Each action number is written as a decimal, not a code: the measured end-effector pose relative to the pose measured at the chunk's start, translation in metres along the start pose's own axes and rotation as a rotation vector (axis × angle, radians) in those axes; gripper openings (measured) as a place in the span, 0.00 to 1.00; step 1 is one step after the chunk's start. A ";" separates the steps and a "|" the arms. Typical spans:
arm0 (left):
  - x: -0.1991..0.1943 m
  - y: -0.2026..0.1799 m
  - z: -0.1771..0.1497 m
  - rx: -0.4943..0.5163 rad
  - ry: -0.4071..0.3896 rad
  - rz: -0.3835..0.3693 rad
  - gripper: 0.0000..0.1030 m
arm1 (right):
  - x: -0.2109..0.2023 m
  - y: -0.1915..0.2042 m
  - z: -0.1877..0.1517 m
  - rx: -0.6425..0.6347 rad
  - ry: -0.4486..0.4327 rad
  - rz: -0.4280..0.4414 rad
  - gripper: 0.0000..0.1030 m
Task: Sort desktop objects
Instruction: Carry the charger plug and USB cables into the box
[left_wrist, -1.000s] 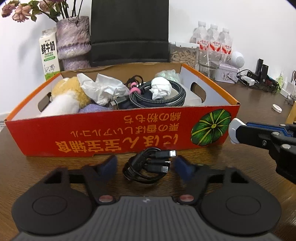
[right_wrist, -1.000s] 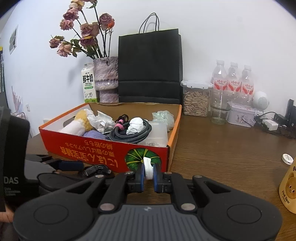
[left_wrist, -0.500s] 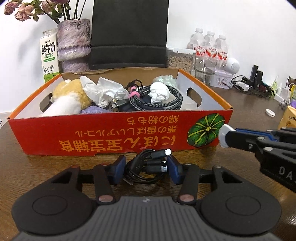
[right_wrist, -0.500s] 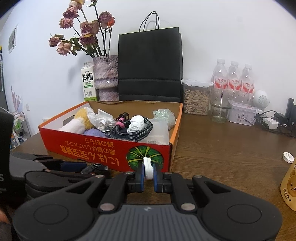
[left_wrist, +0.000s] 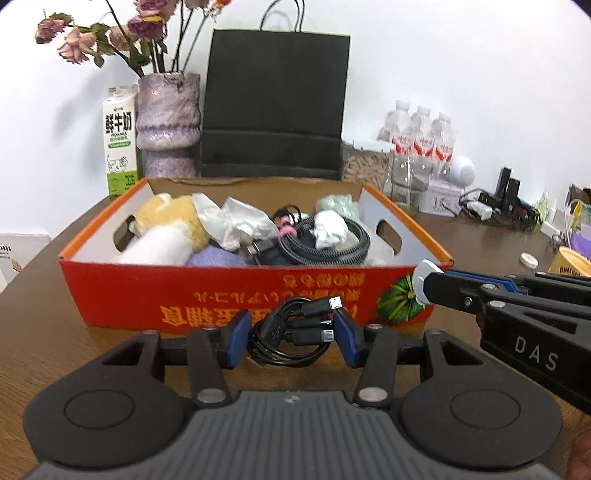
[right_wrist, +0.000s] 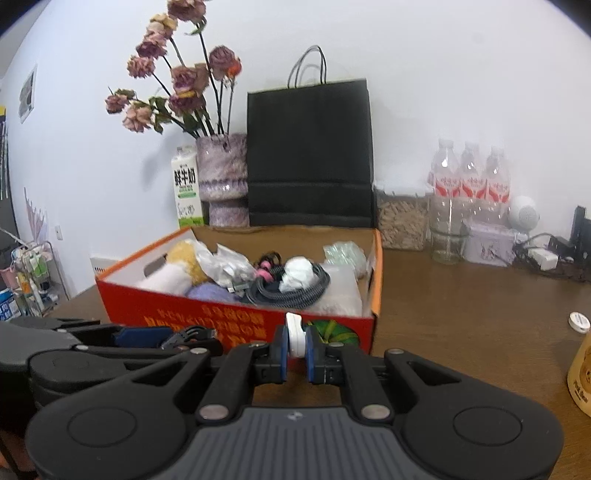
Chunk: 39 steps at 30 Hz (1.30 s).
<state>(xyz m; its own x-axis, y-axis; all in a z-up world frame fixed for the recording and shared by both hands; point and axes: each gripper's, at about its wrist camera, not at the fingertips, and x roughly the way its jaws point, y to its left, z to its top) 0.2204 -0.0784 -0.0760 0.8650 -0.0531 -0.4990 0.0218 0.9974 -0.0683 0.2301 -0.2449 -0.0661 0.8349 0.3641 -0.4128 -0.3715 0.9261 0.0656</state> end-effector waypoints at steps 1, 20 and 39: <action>-0.002 0.002 0.002 -0.003 -0.006 0.000 0.49 | -0.001 0.003 0.003 0.001 -0.011 0.001 0.08; 0.000 0.039 0.067 -0.047 -0.137 0.028 0.49 | 0.033 0.034 0.066 0.007 -0.104 0.013 0.08; 0.069 0.067 0.087 -0.022 -0.093 0.019 0.48 | 0.119 0.018 0.080 0.000 -0.012 0.008 0.08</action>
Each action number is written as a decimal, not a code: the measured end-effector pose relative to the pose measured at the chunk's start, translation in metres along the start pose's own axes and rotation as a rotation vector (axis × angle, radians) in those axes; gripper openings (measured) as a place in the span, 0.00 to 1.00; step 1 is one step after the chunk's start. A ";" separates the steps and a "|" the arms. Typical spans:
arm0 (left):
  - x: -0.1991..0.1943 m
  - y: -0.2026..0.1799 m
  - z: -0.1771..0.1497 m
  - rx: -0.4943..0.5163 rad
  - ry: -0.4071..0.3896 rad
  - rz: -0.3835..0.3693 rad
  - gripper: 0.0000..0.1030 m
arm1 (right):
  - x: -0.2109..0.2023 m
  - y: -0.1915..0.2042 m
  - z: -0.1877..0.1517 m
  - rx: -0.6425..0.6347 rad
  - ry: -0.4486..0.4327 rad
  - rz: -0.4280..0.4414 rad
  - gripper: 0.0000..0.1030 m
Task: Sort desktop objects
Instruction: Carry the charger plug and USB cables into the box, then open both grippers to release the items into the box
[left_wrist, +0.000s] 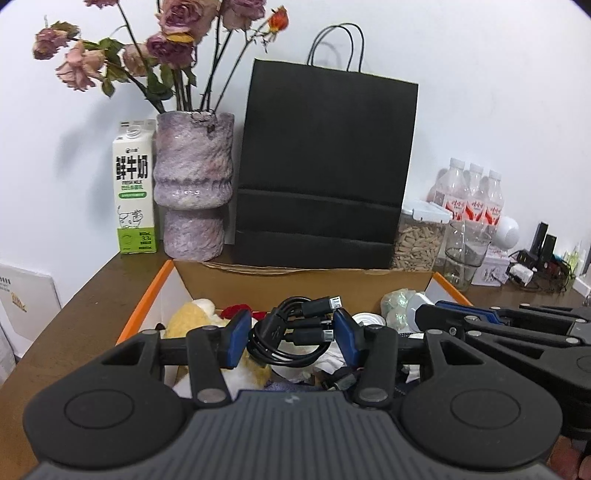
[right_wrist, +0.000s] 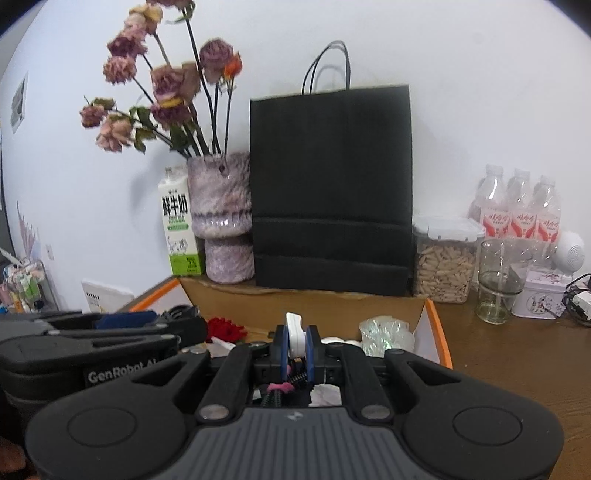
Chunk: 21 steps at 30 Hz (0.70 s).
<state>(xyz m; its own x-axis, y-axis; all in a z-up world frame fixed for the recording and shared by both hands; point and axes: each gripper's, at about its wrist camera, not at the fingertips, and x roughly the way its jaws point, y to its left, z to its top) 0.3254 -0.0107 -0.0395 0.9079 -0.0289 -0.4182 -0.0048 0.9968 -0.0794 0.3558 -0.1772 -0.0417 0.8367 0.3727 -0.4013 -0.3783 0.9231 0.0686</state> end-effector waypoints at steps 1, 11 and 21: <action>0.002 0.000 0.000 0.008 0.003 -0.003 0.48 | 0.003 -0.001 0.000 -0.003 0.005 -0.002 0.08; 0.015 0.000 -0.003 0.046 0.023 0.002 0.49 | 0.014 -0.008 -0.004 -0.018 0.032 -0.007 0.09; 0.005 0.005 -0.001 0.047 -0.025 0.057 0.82 | 0.012 -0.010 -0.004 0.000 0.049 -0.003 0.24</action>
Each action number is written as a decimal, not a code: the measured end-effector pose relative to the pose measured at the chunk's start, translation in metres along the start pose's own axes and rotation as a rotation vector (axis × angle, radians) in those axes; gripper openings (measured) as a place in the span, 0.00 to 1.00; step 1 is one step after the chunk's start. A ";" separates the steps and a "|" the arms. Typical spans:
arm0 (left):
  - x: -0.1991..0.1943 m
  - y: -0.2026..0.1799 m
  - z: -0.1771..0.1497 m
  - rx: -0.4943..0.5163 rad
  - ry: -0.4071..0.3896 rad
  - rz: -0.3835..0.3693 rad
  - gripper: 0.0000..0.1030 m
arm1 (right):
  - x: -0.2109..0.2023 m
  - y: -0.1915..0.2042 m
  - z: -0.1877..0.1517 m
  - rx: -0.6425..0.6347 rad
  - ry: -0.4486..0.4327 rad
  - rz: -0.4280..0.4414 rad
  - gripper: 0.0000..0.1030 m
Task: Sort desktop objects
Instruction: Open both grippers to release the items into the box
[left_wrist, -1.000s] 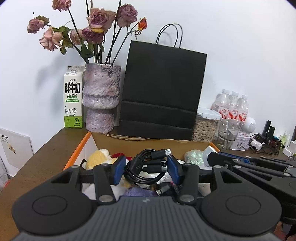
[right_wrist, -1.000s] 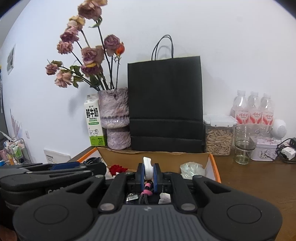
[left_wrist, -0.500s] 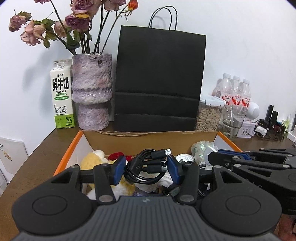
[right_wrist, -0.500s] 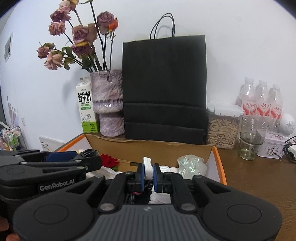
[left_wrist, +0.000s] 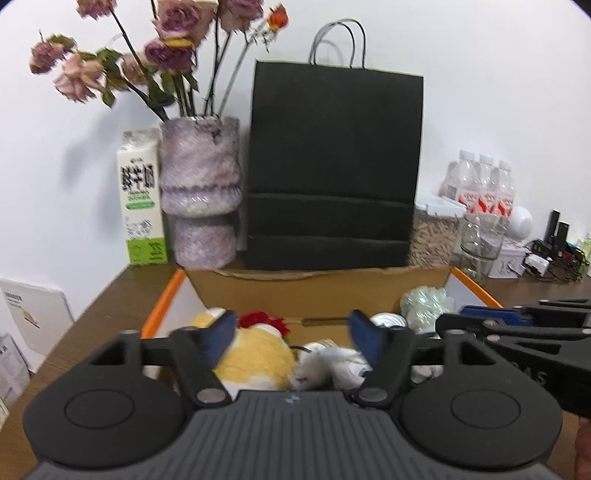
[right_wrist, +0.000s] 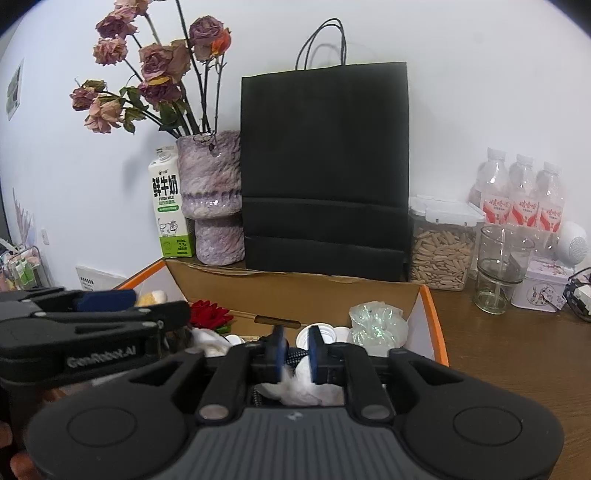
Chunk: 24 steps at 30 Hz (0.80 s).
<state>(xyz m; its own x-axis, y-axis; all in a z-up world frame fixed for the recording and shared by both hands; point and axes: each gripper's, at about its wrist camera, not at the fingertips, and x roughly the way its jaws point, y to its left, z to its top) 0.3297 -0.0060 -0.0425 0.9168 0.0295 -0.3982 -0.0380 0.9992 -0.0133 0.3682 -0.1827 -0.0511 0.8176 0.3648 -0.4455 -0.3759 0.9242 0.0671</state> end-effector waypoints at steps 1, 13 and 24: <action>-0.001 0.001 0.001 0.000 -0.007 0.010 0.88 | -0.001 -0.001 0.001 0.006 0.000 0.002 0.41; -0.013 0.011 0.008 -0.005 -0.011 0.064 1.00 | -0.015 0.000 0.006 -0.013 -0.003 -0.050 1.00; -0.038 0.008 0.006 0.008 -0.014 0.082 1.00 | -0.029 0.003 0.009 0.026 0.023 -0.045 1.00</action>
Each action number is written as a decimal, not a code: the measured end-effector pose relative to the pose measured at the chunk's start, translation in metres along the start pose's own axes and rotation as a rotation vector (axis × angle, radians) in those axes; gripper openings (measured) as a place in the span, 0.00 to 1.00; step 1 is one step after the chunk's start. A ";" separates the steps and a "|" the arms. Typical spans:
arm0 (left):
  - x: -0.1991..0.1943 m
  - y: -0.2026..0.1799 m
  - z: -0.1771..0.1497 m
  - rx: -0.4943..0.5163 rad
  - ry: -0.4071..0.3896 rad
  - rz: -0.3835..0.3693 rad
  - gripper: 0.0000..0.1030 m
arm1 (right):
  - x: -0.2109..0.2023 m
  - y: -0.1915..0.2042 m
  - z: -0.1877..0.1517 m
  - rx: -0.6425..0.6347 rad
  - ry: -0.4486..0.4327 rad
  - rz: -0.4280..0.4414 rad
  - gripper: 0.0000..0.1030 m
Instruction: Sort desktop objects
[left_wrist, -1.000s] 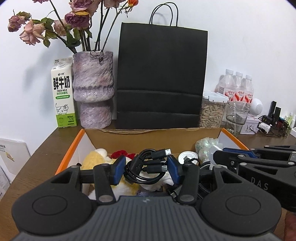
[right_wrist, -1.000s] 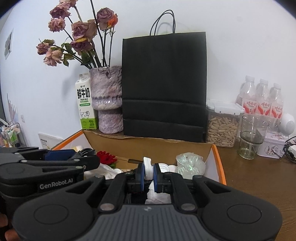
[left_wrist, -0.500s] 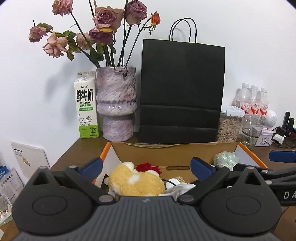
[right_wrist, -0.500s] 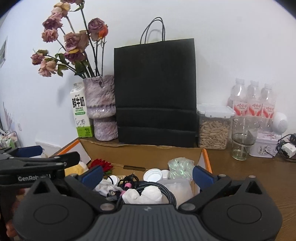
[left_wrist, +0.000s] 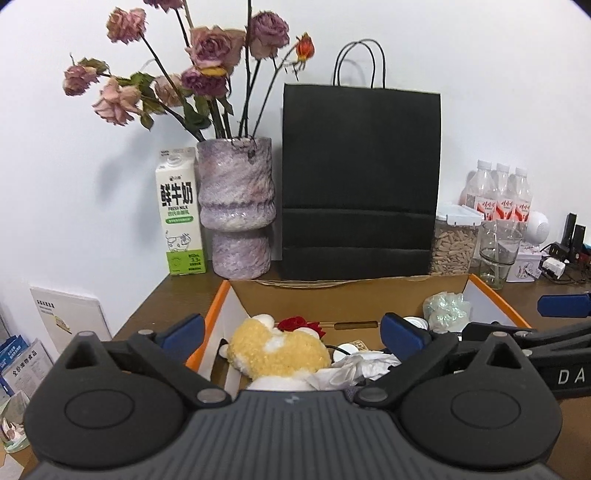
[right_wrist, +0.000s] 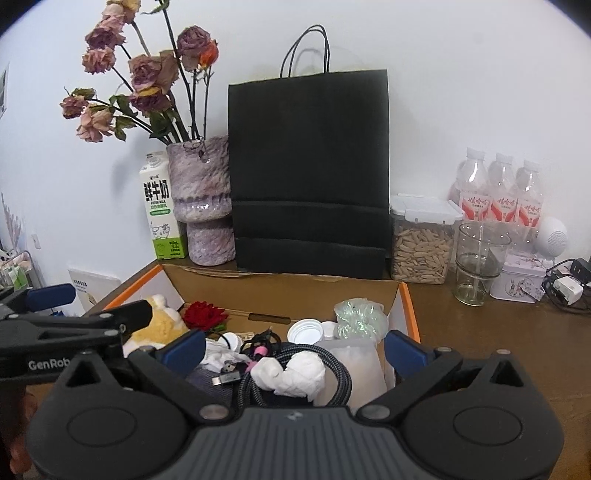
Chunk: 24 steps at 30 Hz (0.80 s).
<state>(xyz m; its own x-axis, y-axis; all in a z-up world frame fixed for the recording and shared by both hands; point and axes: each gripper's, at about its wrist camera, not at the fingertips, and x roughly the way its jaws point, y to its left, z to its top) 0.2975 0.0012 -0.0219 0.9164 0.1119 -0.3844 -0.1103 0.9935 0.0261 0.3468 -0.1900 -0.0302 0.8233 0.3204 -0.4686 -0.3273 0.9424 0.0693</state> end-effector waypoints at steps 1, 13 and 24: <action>-0.005 0.000 0.000 -0.002 -0.002 0.001 1.00 | -0.004 0.002 -0.001 0.000 -0.006 0.002 1.00; -0.079 0.001 -0.015 0.002 -0.008 0.033 1.00 | -0.072 0.023 -0.021 -0.005 -0.021 0.012 1.00; -0.150 0.002 -0.054 0.000 0.052 0.046 1.00 | -0.141 0.053 -0.070 -0.007 0.010 -0.008 1.00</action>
<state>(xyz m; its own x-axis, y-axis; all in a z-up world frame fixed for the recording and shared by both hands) 0.1391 -0.0145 -0.0141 0.8893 0.1562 -0.4298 -0.1520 0.9874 0.0444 0.1814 -0.1922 -0.0224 0.8209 0.3120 -0.4783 -0.3242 0.9441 0.0594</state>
